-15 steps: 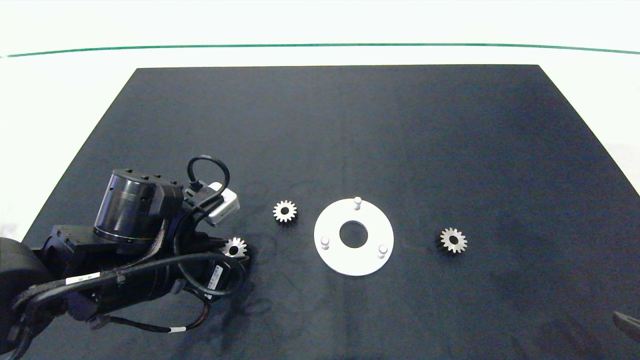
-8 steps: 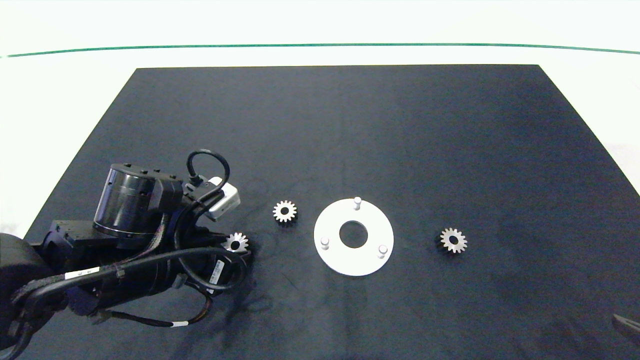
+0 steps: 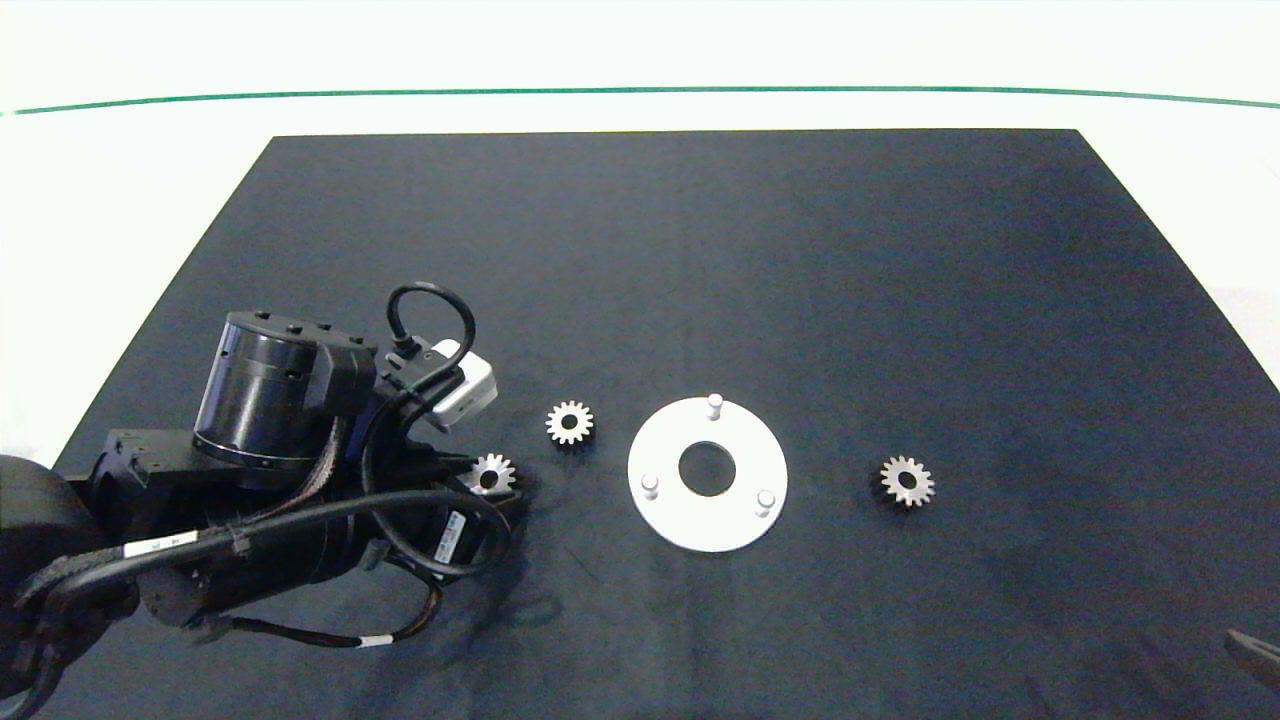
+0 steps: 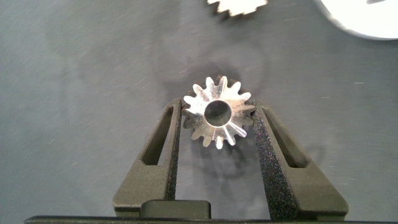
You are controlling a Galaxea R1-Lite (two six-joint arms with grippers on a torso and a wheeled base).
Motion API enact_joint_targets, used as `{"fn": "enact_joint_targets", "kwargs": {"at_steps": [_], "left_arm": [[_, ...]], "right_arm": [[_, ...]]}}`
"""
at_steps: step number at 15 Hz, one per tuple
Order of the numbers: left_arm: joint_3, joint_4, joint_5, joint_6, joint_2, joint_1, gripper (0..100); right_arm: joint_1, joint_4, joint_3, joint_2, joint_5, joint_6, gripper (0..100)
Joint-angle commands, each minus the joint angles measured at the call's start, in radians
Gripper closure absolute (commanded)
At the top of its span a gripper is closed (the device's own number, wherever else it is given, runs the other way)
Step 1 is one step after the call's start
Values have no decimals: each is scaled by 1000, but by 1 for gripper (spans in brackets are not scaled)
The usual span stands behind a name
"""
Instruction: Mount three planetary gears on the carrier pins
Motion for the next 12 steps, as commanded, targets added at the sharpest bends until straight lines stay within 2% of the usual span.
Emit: {"fn": "enact_joint_targets", "kwargs": {"at_steps": [1,2,4,6,8,12], "left_arm": [[-19,-1,20,1,3,-53,100],[-26,-1,35,1,5,-69,100],[-31,-3,87,1,6,-113,100],[-42,-1,124,-1,9,-159,100],[-52,-1,181,1,17,-201,100],[-82,-1,236,1,61,-262,100]], "right_arm": [[1,2,1,0,0,0,0],[1,2,0,0,0,0,0],[1,2,0,0,0,0,0],[1,3,0,-2,0,0,0],[1,2,0,-2,0,-2,0],[1,3,0,-3,0,-2,0]]}}
